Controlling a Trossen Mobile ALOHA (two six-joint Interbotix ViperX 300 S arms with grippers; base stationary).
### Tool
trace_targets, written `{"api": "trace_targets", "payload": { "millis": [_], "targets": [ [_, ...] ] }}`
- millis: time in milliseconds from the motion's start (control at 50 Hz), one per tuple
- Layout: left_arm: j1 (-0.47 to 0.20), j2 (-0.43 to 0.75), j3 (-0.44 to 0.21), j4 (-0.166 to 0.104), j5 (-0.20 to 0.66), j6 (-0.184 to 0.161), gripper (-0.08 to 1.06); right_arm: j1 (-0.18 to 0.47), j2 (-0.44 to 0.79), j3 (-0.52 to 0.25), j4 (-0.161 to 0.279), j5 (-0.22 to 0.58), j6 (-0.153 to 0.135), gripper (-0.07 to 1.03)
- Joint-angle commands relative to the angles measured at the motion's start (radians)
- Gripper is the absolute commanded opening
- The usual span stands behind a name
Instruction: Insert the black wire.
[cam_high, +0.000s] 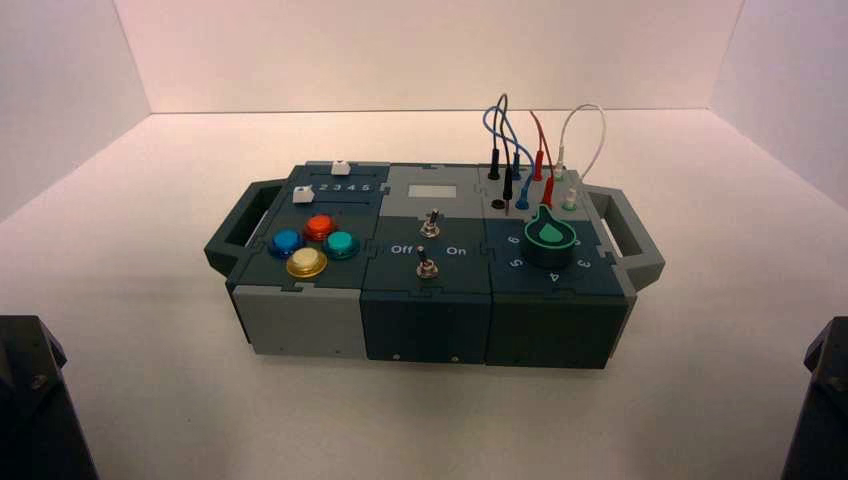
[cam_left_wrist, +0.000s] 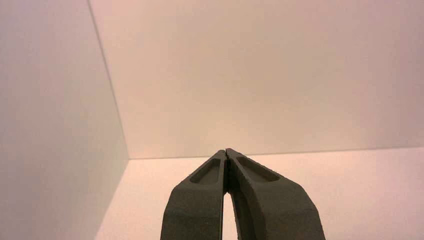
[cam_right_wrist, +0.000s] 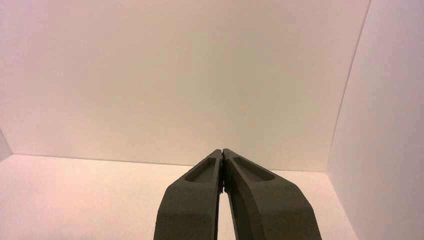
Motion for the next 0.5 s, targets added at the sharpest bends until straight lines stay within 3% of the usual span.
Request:
{"api": "trace_targets", "payload": {
  "millis": [20,280,500],
  "targets": [
    [0.002,-0.003,-0.014,0.0,-0.006,0.003,-0.03,0.002,0.015,-0.032,0.003,0.031,0.003,-0.02],
    [-0.066,0.032,-0.043,0.0,0.071,0.002,-0.03,0.106,0.11,-0.123,0.003,0.158,0.002,-0.02],
    [-0.216,0.1,-0.107,0.0,0.184,0.002,-0.03,0.221,0.198,-0.209,0.003,0.313,-0.002,-0.02]
  ]
}}
